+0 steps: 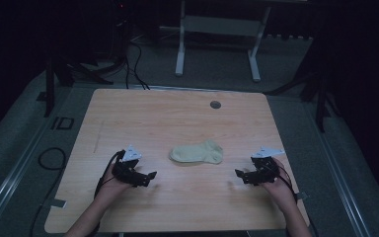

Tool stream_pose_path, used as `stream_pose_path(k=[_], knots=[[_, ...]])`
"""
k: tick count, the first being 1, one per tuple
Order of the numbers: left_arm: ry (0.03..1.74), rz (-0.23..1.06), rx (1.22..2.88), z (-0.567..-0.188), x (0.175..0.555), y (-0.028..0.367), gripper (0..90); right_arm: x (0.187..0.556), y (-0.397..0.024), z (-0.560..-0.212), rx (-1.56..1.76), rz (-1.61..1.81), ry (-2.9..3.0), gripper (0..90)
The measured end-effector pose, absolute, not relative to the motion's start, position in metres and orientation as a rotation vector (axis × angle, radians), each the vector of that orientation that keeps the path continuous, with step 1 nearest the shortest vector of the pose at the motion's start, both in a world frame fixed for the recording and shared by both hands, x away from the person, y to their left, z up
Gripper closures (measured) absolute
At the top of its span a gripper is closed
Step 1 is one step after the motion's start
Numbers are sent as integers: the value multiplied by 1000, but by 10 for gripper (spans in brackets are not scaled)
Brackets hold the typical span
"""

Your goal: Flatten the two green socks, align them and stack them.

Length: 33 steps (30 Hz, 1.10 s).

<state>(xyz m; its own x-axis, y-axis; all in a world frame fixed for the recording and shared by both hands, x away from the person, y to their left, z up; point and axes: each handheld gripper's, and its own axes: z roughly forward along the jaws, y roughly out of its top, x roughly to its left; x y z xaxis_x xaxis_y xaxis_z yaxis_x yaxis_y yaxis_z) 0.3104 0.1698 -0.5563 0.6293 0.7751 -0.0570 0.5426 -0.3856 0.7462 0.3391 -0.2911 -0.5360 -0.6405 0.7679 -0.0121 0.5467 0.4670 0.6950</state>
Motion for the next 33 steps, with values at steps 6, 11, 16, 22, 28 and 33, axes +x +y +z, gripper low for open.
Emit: stream_pose_path(k=[6, 11, 16, 22, 28, 33], knots=[[1055, 397, 2080, -558, 300, 186, 17, 329, -306, -545, 1139, 980, 2374, 122], [1075, 413, 2069, -561, 292, 198, 17, 319, -316, -550, 1163, 1003, 2345, 122], [1096, 417, 2041, -562, 285, 209, 17, 310, -323, -549, 1180, 999, 2311, 122], [1107, 426, 2019, -563, 275, 215, 17, 301, -333, -551, 1207, 967, 2286, 123], [1138, 439, 1996, -566, 266, 223, 17, 297, -342, -552, 1246, 969, 2251, 124], [1164, 444, 1962, -569, 262, 230, 17, 296, -349, -552, 1284, 985, 2204, 131]])
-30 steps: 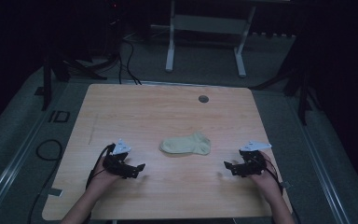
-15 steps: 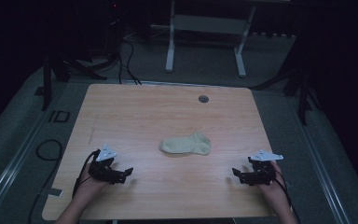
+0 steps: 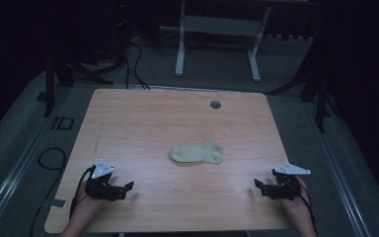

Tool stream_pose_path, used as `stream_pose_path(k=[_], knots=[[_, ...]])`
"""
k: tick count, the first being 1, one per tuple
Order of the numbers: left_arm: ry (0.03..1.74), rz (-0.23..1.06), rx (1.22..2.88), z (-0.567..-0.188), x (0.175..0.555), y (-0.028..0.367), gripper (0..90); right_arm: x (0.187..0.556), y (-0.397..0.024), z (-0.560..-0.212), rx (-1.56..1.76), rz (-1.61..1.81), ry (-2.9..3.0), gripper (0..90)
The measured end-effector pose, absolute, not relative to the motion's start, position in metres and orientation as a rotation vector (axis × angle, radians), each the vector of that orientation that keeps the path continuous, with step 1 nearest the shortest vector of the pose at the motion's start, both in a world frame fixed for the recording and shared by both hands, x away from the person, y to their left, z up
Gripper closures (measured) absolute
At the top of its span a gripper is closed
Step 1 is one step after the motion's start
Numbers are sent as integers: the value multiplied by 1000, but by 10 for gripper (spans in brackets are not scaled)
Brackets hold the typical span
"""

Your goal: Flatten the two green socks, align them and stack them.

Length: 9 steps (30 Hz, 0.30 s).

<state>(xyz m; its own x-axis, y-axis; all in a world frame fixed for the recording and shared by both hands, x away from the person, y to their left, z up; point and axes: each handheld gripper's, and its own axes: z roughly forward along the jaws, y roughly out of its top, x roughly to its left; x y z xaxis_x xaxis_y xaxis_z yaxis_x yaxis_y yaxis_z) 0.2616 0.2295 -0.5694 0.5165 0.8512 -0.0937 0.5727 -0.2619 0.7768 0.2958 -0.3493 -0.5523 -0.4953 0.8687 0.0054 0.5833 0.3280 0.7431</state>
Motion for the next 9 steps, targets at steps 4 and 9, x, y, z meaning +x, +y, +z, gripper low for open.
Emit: stream_pose_path(k=[4, 9], knots=[[1174, 448, 1923, -568, 261, 233, 17, 296, -352, -553, 1299, 1005, 2189, 132], [1180, 447, 1916, -568, 261, 234, 17, 297, -352, -553, 1292, 1010, 2184, 133]])
